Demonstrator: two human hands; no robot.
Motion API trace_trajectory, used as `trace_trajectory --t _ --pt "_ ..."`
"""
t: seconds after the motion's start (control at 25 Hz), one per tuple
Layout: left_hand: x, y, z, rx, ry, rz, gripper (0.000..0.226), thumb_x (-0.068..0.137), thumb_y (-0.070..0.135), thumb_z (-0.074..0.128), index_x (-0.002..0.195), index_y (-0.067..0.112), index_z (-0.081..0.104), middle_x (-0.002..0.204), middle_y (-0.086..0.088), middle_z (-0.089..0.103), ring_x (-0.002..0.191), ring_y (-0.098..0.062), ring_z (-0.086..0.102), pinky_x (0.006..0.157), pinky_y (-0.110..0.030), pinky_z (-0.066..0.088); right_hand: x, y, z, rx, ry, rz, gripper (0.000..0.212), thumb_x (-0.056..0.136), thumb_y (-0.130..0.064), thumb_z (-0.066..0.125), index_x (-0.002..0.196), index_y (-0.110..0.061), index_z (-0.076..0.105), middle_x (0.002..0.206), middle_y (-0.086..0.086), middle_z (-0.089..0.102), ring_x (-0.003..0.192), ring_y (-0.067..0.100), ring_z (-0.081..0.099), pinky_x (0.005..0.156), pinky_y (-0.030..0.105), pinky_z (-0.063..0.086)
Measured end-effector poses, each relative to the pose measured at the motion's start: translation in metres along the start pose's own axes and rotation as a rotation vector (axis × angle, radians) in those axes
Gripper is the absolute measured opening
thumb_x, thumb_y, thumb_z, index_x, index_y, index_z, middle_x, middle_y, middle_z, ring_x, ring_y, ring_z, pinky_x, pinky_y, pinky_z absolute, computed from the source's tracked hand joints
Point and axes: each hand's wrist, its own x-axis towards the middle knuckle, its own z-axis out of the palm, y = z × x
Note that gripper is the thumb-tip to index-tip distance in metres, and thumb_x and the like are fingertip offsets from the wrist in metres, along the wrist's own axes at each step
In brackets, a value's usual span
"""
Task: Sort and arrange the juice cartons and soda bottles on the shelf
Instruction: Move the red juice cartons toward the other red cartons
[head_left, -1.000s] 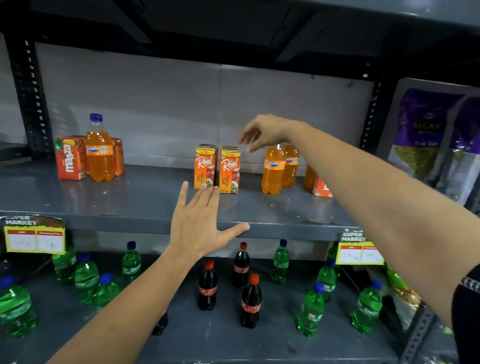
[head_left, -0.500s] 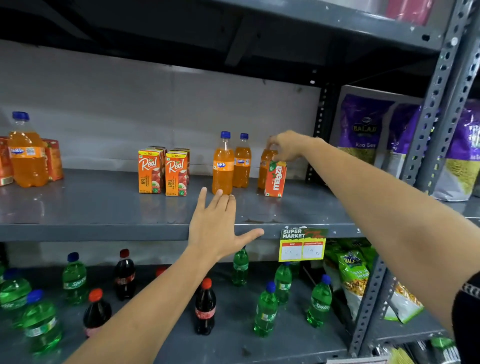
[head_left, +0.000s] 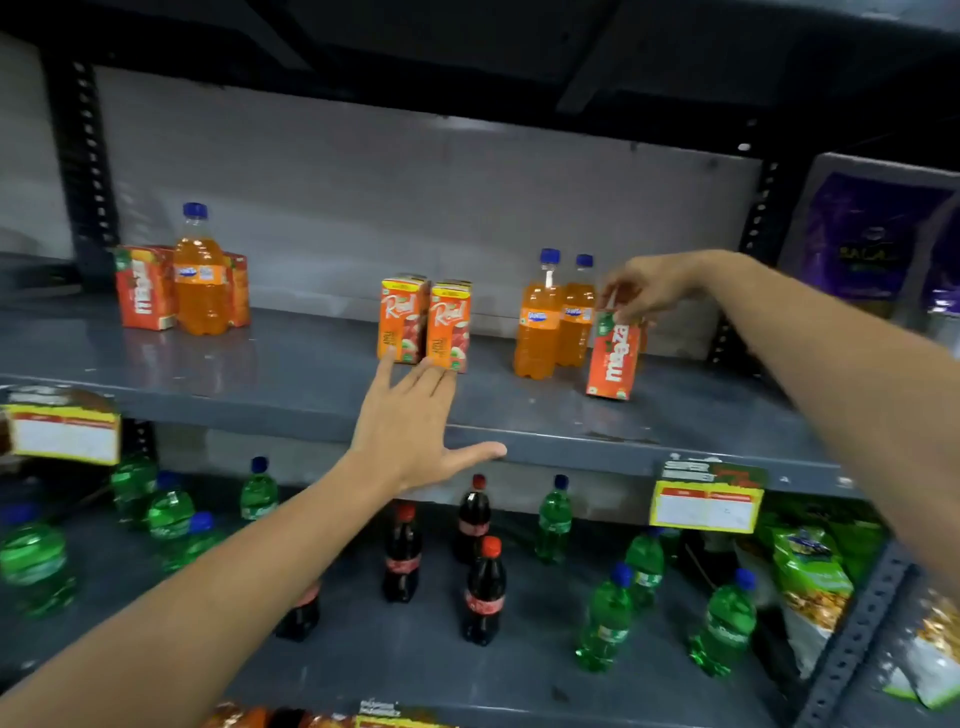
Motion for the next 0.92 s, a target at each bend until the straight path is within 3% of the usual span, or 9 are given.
trace_trajectory --t 0.08,0.24,0.36,0.48,0.68,0.8,0.92 --pt "-0.016 -0.036 -0.001 0.01 -0.011 -0.063 0.114 0.068 0.091 0.009 0.135 0.006 0.046 0.137 -0.009 0.054 0.135 -0.021 0.042 0.118 -0.054 0.008 -0.003 -0.036 -0.004 0.045 -0.003 -0.059 0.037 0.088 -0.012 0.062 0.124 -0.007 0.055 0.121 0.014 0.059 0.103 0.024 0.058 0.072 0.023 0.05" --pt "-0.049 -0.118 -0.01 0.078 -0.041 -0.151 0.117 0.067 0.091 0.004 0.135 0.005 0.046 0.139 -0.011 0.052 0.136 -0.022 0.04 0.118 -0.053 0.006 0.018 -0.128 -0.001 0.128 0.014 -0.206 0.036 0.087 -0.009 0.062 0.122 -0.004 0.057 0.118 0.017 0.064 0.103 0.026 0.061 0.083 0.036 0.053" --pt "-0.072 -0.184 -0.019 0.111 -0.071 -0.221 0.117 0.065 0.091 0.003 0.135 0.007 0.045 0.139 -0.01 0.052 0.134 -0.021 0.043 0.118 -0.051 0.007 0.052 -0.208 0.004 0.137 0.014 -0.339 0.033 0.087 -0.009 0.064 0.119 -0.005 0.058 0.115 0.017 0.065 0.096 0.024 0.063 0.078 0.033 0.053" --pt "-0.086 -0.246 -0.025 0.117 -0.086 -0.234 0.117 0.065 0.093 0.005 0.132 0.008 0.047 0.136 -0.009 0.055 0.128 -0.021 0.049 0.118 -0.05 0.009 0.089 -0.277 0.006 0.14 0.058 -0.407 0.031 0.087 -0.011 0.064 0.117 -0.007 0.059 0.114 0.018 0.067 0.1 0.034 0.066 0.08 0.039 0.055" --pt "-0.095 -0.31 -0.019 0.055 -0.154 -0.148 0.122 0.058 0.096 0.003 0.129 0.009 0.049 0.134 -0.007 0.056 0.129 -0.021 0.047 0.118 -0.05 0.007 0.155 -0.358 0.008 0.217 0.129 -0.313 0.029 0.088 -0.009 0.061 0.117 -0.007 0.058 0.118 0.019 0.063 0.099 0.03 0.065 0.069 0.03 0.058" --pt "-0.089 -0.32 -0.011 -0.002 -0.077 -0.048 0.12 0.058 0.096 0.006 0.129 0.011 0.051 0.131 -0.006 0.059 0.13 -0.021 0.045 0.119 -0.048 0.006 0.187 -0.376 0.011 0.191 0.136 -0.221 0.03 0.087 -0.009 0.062 0.117 -0.01 0.057 0.12 0.017 0.06 0.097 0.025 0.062 0.067 0.028 0.057" --pt "-0.083 -0.331 -0.009 -0.068 -0.022 0.005 0.118 0.058 0.096 0.013 0.135 0.013 0.047 0.137 -0.003 0.055 0.137 -0.019 0.037 0.119 -0.05 0.005 0.207 -0.384 0.019 0.172 0.138 -0.131 0.032 0.087 -0.008 0.062 0.118 -0.012 0.058 0.124 0.015 0.058 0.105 0.026 0.059 0.074 0.032 0.056"
